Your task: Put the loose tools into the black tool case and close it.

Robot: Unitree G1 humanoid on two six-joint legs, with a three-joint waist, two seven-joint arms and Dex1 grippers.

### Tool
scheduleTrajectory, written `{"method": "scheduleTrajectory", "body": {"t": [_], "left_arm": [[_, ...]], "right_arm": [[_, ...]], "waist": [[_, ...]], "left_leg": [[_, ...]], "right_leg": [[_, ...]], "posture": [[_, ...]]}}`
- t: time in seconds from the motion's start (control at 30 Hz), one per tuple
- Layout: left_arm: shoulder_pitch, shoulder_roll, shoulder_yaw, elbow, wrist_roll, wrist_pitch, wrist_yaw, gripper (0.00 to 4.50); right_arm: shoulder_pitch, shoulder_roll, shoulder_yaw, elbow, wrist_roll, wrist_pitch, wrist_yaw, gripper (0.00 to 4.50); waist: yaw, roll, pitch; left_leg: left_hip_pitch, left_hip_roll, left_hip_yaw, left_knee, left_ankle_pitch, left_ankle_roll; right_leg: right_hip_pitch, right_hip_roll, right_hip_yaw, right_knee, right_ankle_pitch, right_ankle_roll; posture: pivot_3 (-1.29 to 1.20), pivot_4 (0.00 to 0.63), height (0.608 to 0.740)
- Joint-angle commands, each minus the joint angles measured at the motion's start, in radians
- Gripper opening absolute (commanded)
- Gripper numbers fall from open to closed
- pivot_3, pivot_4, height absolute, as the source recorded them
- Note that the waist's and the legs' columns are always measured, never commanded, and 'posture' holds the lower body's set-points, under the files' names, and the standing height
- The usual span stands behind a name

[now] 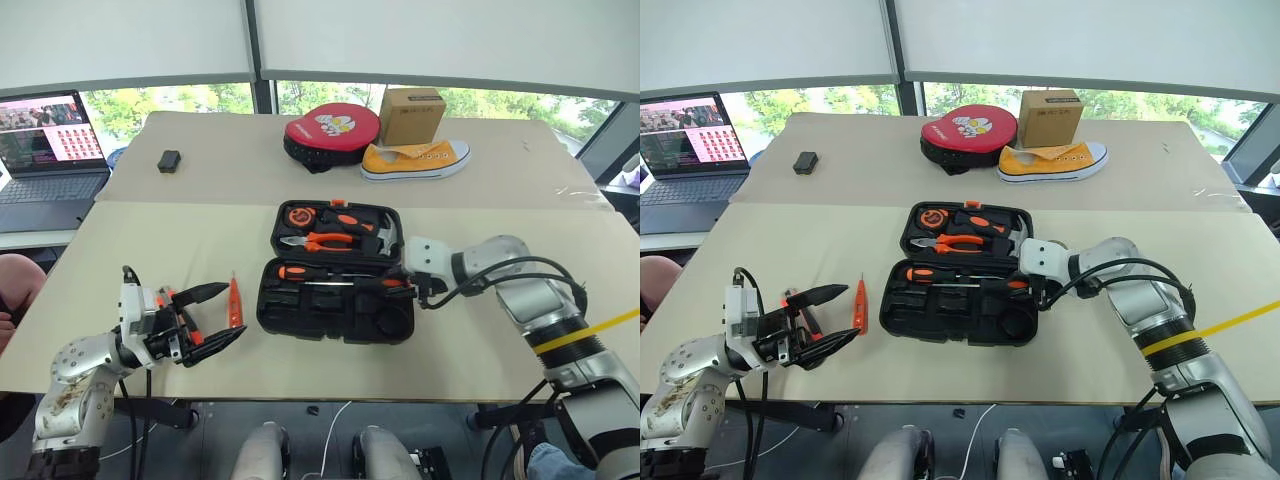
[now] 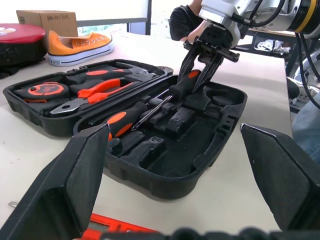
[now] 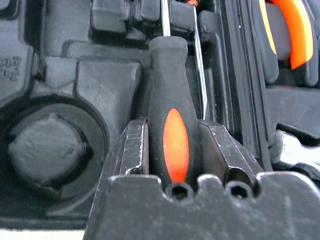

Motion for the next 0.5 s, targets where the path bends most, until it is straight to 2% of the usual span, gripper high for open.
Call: {"method": "scheduleTrajectory", "body": {"t": [0.03,0.1,0.17,0.2,0.3,0.47,0.5], "left_arm": [[0.007,-0.003,0.014,-0.041,0.005,-0.03,0.019,4.5],[0.009,-0.007,0.008,-0.047,0.006,-0.033,0.029,4.5],[0.012,-0.011,0.005,-0.053,0.007,-0.033,0.035,4.5],[0.014,-0.012,0.004,-0.057,0.008,-0.032,0.039,4.5],[0.021,-0.014,0.003,-0.066,0.008,-0.032,0.046,4.5],[0.029,-0.016,0.002,-0.066,0.01,-0.037,0.051,4.5],[0.028,-0.017,0.0,-0.065,0.012,-0.038,0.054,4.5]], "right_arm": [[-0.023,0.023,-0.001,0.003,-0.016,-0.011,0.007,1.06],[-0.021,0.038,-0.01,0.007,0.0,-0.01,0.014,1.06],[-0.023,0.05,-0.027,0.017,0.015,-0.055,0.021,2.07],[-0.03,0.05,-0.045,0.027,0.028,-0.09,0.024,2.28],[-0.048,0.051,-0.101,0.051,0.088,-0.158,0.056,3.3],[-0.049,0.057,-0.207,0.056,0.252,-0.125,0.145,3.3],[-0.042,0.069,-0.214,0.052,0.272,-0.089,0.141,3.03]], "waist": [[-0.001,0.0,0.0],[-0.003,0.0,0.0],[-0.005,0.0,0.0],[-0.005,0.0,0.0],[-0.007,0.0,0.0],[-0.008,0.0,0.0],[-0.008,-0.001,0.0]], "left_leg": [[0.0,0.0,0.0,0.0,0.0,0.0],[0.0,0.0,0.001,0.0,0.0,0.0],[0.0,0.0,0.001,0.0,0.0,0.0],[0.0,0.0,0.002,0.0,0.0,0.0],[0.0,0.001,0.002,0.0,0.0,0.0],[0.0,0.001,0.003,0.0,0.0,-0.001],[0.0,0.001,0.003,0.0,0.0,-0.001]], "right_leg": [[0.0,0.0,0.0,0.0,0.0,0.0],[0.0,0.0,0.001,0.0,0.0,0.0],[-0.001,0.001,0.002,0.001,0.0,0.0],[-0.001,0.001,0.002,0.001,0.0,0.0],[-0.002,0.001,0.002,0.001,0.0,0.0],[-0.001,0.001,0.003,0.001,0.0,0.0],[-0.001,0.001,0.003,0.001,0.0,0.0]], "posture": [[0.0,0.15,0.74],[0.0,0.15,0.74],[0.0,0.15,0.74],[0.0,0.15,0.74],[0.0,0.15,0.74],[0.0,0.15,0.74],[0.0,0.15,0.74]]}}
